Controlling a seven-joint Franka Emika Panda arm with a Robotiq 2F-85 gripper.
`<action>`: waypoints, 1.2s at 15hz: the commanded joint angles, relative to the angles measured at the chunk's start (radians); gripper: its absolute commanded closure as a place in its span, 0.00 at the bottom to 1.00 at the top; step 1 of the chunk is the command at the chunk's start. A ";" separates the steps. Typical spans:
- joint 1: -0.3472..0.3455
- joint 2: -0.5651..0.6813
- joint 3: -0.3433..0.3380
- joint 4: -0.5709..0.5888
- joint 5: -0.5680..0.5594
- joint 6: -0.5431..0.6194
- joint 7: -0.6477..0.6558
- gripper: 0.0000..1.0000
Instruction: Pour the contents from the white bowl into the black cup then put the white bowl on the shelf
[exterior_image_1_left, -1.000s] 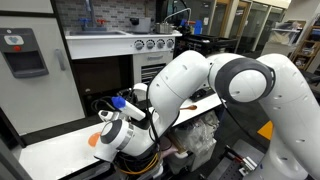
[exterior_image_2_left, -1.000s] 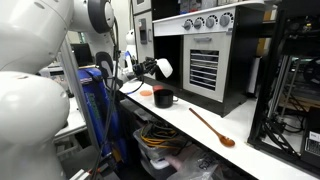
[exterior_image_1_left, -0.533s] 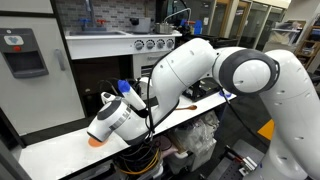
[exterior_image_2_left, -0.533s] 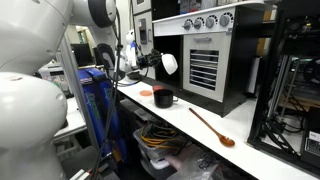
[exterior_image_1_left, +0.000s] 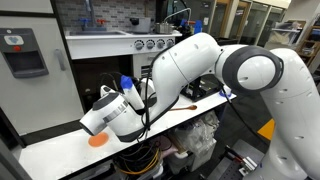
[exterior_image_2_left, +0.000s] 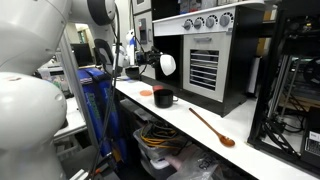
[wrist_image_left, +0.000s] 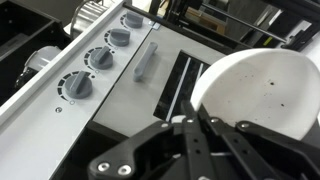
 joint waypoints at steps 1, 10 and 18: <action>-0.032 -0.026 0.034 0.026 0.102 0.035 0.049 0.99; -0.022 -0.052 0.020 0.118 0.345 0.013 0.118 0.99; -0.019 -0.123 -0.002 0.165 0.472 -0.019 0.326 0.99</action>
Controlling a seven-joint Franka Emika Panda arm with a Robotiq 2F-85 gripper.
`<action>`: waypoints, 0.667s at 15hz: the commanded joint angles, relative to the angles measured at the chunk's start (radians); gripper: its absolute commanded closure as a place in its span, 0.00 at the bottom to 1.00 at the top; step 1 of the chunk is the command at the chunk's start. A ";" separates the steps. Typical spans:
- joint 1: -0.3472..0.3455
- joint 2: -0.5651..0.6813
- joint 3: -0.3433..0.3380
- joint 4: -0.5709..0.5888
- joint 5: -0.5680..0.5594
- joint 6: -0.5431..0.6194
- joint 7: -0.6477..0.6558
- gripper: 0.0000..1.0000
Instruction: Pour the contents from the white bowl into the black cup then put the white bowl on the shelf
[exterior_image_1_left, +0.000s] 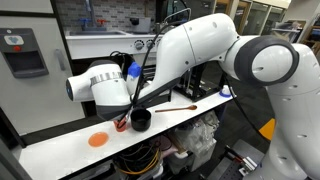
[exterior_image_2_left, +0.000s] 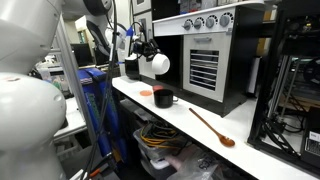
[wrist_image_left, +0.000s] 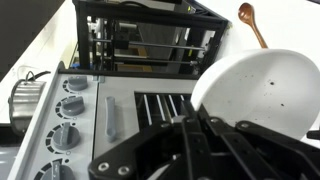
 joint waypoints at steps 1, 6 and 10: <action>-0.007 -0.042 -0.015 0.027 0.105 -0.017 0.105 0.99; -0.048 -0.104 -0.027 0.028 0.245 0.050 0.194 0.99; -0.086 -0.148 -0.041 0.014 0.350 0.145 0.226 0.99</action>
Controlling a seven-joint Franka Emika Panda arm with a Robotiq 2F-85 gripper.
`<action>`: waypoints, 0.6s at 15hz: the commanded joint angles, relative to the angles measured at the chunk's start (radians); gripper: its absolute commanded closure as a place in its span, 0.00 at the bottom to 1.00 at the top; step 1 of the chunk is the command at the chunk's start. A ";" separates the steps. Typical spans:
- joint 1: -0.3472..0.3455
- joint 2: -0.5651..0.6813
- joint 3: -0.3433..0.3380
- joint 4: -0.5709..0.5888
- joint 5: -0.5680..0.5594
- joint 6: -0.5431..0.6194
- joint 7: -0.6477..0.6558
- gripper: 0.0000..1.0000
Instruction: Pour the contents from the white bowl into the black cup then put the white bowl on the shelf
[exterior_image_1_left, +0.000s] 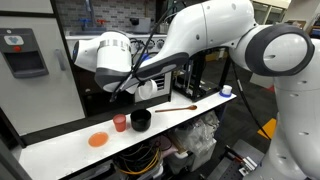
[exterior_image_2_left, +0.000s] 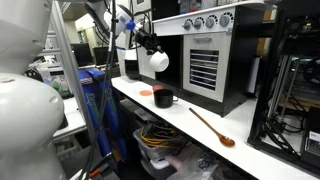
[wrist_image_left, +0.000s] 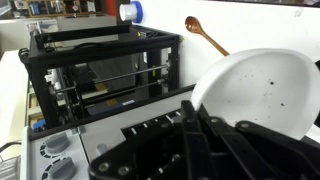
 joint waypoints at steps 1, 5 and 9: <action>-0.031 -0.045 -0.018 -0.025 0.085 0.086 0.007 0.99; -0.006 -0.019 -0.038 0.005 0.064 0.064 0.000 0.96; -0.006 -0.019 -0.038 0.005 0.065 0.066 0.000 0.99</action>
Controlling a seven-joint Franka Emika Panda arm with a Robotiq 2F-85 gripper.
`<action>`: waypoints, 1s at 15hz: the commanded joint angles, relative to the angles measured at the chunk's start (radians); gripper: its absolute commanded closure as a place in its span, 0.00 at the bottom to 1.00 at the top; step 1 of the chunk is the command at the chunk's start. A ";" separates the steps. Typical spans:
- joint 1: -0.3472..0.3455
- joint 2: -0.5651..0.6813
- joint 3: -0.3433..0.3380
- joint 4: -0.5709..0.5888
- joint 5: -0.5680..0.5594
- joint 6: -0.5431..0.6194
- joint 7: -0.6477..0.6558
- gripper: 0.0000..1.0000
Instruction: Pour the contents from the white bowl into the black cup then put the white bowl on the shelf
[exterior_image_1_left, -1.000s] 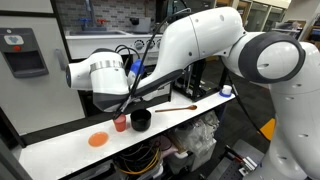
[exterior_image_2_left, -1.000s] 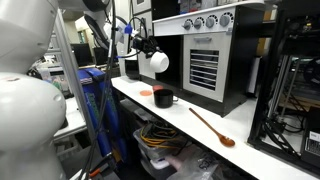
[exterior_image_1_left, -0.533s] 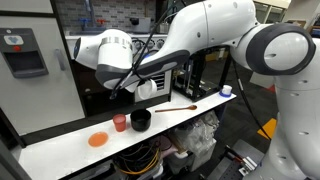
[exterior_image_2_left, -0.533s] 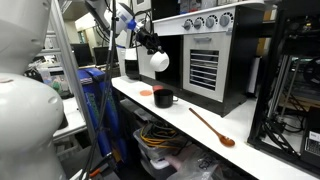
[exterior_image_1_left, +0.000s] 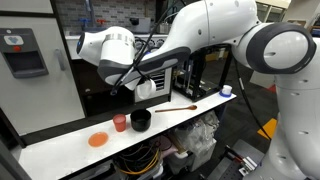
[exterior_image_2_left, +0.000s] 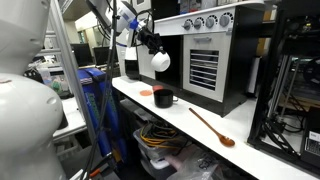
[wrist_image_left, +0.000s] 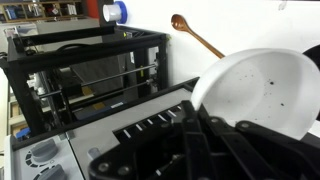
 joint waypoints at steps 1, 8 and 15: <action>0.019 0.006 -0.024 0.013 0.019 0.006 0.010 0.99; 0.003 0.020 -0.046 0.138 0.260 0.072 0.227 0.99; -0.042 -0.024 -0.037 0.125 0.384 0.240 0.513 0.99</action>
